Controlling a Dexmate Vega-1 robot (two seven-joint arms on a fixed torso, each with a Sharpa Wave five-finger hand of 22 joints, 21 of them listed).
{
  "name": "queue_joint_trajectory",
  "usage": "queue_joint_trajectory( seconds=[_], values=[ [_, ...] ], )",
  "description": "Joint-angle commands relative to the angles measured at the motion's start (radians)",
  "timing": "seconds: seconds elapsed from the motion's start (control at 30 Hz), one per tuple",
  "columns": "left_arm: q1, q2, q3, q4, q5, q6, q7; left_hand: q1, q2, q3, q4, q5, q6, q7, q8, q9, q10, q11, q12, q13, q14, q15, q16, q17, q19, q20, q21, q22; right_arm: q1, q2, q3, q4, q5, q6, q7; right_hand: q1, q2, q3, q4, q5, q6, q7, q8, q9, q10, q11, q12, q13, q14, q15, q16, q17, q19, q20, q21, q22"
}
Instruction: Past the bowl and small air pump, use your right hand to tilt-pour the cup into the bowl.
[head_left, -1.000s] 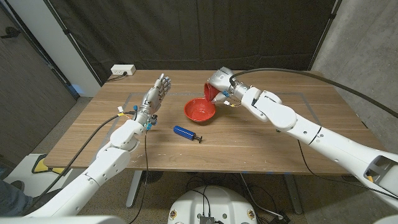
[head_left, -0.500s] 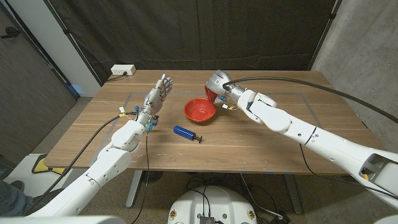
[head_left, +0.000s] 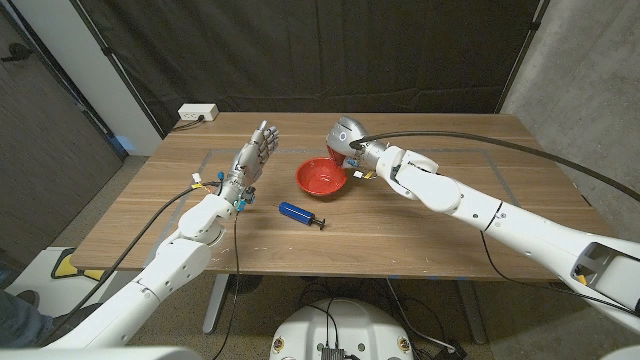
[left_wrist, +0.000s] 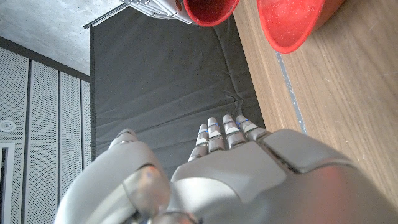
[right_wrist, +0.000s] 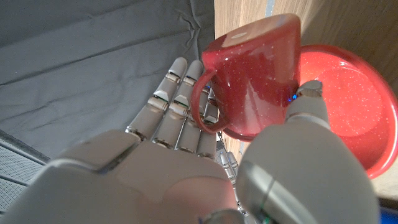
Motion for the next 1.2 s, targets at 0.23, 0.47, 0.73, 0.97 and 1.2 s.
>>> queue_joint_trajectory(
  seconds=[0.23, 0.47, 0.73, 0.97, 1.2],
  values=[
    [-0.007, 0.015, -0.003, 0.004, -0.030, 0.030, -0.029, 0.004, -0.001, -0.003, -0.002, -0.005, -0.003, 0.003, -0.004, 0.002, -0.003, -0.003, -0.003, 0.004, -0.002, 0.000, -0.004, 0.004, -0.011, -0.002, -0.005, 0.005, -0.056, 0.017, 0.057, -0.035, 0.137, -0.045, 0.032, 0.265, 0.271, 0.051, 0.049, 0.003, 0.191, -0.182, 0.003, 0.005, 0.127, -0.118, -0.002, 0.002, 0.010, -0.115, 0.001, 0.002, 0.005, -0.137, 0.000, 0.002],
    [-0.018, 0.017, 0.000, 0.014, -0.030, 0.038, -0.035, 0.004, -0.001, -0.005, -0.002, -0.006, -0.004, 0.001, -0.005, 0.002, -0.005, -0.003, -0.004, 0.004, -0.002, 0.002, -0.004, 0.004, -0.011, -0.001, -0.005, 0.005, -0.087, 0.029, 0.086, -0.042, 0.196, -0.085, 0.001, 0.264, 0.271, 0.051, 0.051, 0.003, 0.191, -0.182, 0.001, 0.006, 0.130, -0.118, -0.002, 0.002, 0.010, -0.115, 0.000, 0.001, 0.005, -0.137, -0.001, 0.003],
    [-0.029, 0.013, 0.001, 0.028, -0.034, 0.033, -0.047, 0.004, -0.001, -0.006, -0.002, -0.008, -0.006, 0.002, -0.006, 0.002, -0.003, -0.003, -0.003, 0.004, -0.002, 0.002, -0.004, 0.004, -0.012, -0.001, -0.005, 0.005, -0.134, 0.055, 0.131, -0.040, 0.313, -0.152, -0.018, 0.263, 0.274, 0.052, 0.052, 0.003, 0.195, -0.183, 0.001, 0.006, 0.131, -0.119, -0.004, 0.002, 0.011, -0.115, 0.000, 0.001, 0.004, -0.137, -0.002, 0.003],
    [-0.034, 0.012, -0.001, 0.034, -0.032, 0.029, -0.047, 0.004, -0.001, -0.007, -0.002, -0.009, -0.005, 0.004, -0.006, 0.002, -0.004, -0.004, -0.004, 0.004, -0.003, 0.002, -0.004, 0.004, -0.012, -0.002, -0.005, 0.005, -0.168, 0.070, 0.183, -0.041, 0.432, -0.220, -0.036, 0.264, 0.273, 0.053, 0.052, 0.002, 0.197, -0.182, 0.000, 0.006, 0.131, -0.119, -0.006, 0.002, 0.010, -0.116, -0.001, 0.001, 0.005, -0.137, -0.002, 0.003],
    [-0.042, 0.017, 0.000, 0.036, -0.027, 0.039, -0.046, 0.004, 0.000, -0.008, -0.002, -0.010, -0.007, 0.004, -0.006, 0.002, -0.005, -0.004, -0.005, 0.004, -0.004, 0.002, -0.004, 0.004, -0.012, -0.002, -0.005, 0.005, -0.208, 0.063, 0.232, -0.057, 0.554, -0.272, -0.093, 0.264, 0.271, 0.052, 0.052, 0.002, 0.193, -0.180, -0.003, 0.006, 0.131, -0.119, -0.008, 0.002, 0.009, -0.114, -0.002, 0.001, 0.004, -0.137, -0.003, 0.003]
  ],
)
